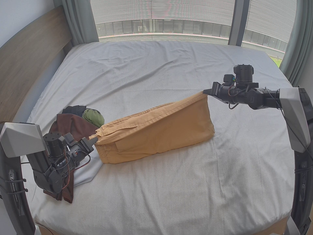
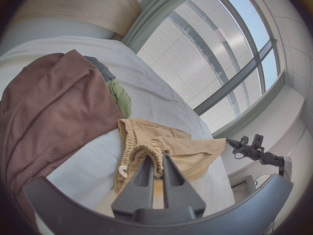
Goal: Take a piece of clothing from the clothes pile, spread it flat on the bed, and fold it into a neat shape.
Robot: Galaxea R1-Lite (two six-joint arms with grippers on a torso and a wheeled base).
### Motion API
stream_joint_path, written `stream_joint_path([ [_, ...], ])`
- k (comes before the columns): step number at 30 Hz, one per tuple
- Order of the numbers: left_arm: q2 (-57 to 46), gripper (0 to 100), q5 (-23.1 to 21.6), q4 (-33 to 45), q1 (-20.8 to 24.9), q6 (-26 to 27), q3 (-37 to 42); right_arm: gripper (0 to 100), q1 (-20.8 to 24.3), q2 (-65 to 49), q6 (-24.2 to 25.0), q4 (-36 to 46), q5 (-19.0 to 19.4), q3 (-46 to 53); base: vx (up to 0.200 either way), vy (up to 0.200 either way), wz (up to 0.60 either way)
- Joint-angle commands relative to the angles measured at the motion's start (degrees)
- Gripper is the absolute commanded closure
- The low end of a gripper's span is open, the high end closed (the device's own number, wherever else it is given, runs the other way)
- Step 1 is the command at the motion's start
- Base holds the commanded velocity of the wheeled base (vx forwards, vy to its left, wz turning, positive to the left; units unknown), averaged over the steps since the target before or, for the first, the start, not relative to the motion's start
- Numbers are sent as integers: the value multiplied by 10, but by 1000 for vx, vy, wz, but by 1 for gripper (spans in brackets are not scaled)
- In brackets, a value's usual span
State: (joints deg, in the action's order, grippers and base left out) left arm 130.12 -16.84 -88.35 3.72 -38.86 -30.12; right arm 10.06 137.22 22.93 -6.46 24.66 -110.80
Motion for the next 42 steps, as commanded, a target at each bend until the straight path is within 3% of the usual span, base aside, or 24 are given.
stream_joint_path([
  [1, 9, 100, 0, -1, 5, -8, -11, 100, -2, 14, 1, 0, -1, -19, 0, 0, 0],
  [32, 39, 100, 22, 4, 23, -25, -80, 100, 4, 68, 13, 0, -11, -38, 0, 0, 0],
  [33, 40, 0, 22, 3, 23, -25, -81, 100, 4, 68, 13, 0, -10, -38, 0, 0, 0],
  [34, 42, 0, 22, 3, 19, -26, -85, 100, 3, 68, 14, -2, -11, -38, 0, 0, 0],
  [35, 43, 0, 22, 3, 15, -30, -88, 0, 3, 69, 14, -4, -12, -38, 0, 0, 0],
  [42, 39, 0, 42, -1, 3, -35, -93, 0, 4, 77, 26, -6, -25, -38, 0, 0, 0],
])
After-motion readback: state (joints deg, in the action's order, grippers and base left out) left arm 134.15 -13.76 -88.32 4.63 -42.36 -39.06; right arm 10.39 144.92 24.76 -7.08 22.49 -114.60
